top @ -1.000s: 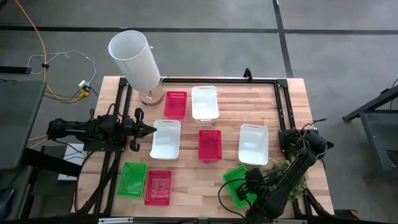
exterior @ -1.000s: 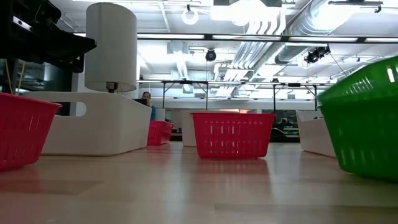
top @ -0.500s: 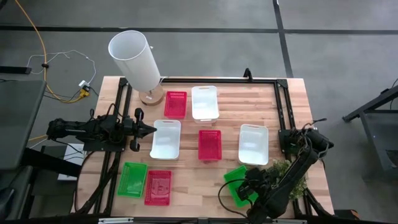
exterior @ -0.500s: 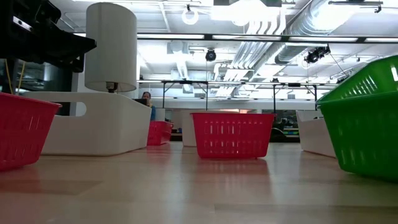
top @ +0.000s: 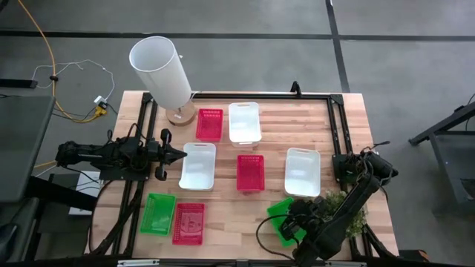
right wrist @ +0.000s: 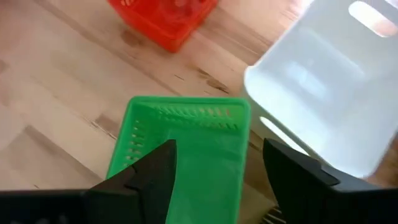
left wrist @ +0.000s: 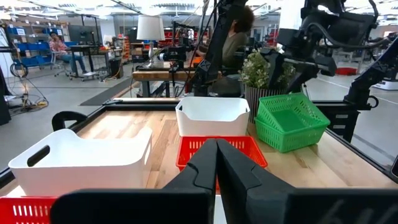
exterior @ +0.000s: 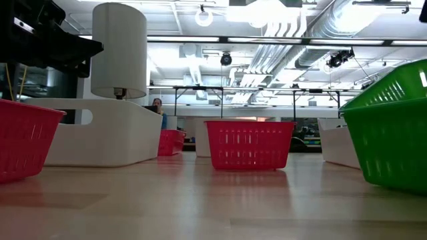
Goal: Stack baskets by color
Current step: Stack the top green bin on top of the bottom right green bin, then stack the left green bin on top of the stacked green bins
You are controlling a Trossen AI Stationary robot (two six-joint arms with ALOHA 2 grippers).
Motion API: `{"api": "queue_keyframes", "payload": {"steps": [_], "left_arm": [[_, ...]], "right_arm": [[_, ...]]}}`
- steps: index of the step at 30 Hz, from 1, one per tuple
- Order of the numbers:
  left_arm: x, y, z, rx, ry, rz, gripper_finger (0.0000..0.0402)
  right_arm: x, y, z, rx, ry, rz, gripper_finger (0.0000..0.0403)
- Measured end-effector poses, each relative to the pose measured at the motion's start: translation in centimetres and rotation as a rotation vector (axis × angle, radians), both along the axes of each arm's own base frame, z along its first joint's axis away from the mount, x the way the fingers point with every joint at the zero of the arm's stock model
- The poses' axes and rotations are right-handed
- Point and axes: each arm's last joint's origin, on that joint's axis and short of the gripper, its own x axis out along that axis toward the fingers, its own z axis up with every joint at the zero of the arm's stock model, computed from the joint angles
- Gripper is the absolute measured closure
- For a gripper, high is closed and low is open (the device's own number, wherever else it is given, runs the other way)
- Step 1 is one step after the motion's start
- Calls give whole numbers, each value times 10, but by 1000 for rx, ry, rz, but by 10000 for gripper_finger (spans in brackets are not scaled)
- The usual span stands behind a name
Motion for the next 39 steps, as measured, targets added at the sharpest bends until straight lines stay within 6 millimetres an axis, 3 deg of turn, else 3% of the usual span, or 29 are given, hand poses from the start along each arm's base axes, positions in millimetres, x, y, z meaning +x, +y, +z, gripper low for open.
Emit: {"api": "queue_keyframes", "payload": {"steps": [3, 5, 9, 11, 25, 31, 35, 39], "left_arm": [[0, 0, 0, 0, 0, 0, 401], [0, 0, 0, 0, 1, 0, 401], [0, 0, 0, 0, 0, 0, 401], [0, 0, 0, 0, 0, 0, 401], [0, 0, 0, 0, 1, 0, 401], [0, 0, 0, 0, 0, 0, 401], [0, 0, 0, 0, 1, 0, 401], [0, 0, 0, 0, 0, 0, 401]], "right_arm": [[0, 1, 0, 8, 1, -1, 192], [0, 1, -2, 7, 3, 3, 225], [-2, 4, -12, -3, -5, 21, 351], [-4, 5, -14, -6, 1, 33, 388], [-6, 2, -17, -6, 77, 5, 401], [1, 1, -34, -29, 176, 4, 402], [3, -1, -32, -50, 154, 9, 403], [3, 1, -18, -103, 87, 46, 403]]}}
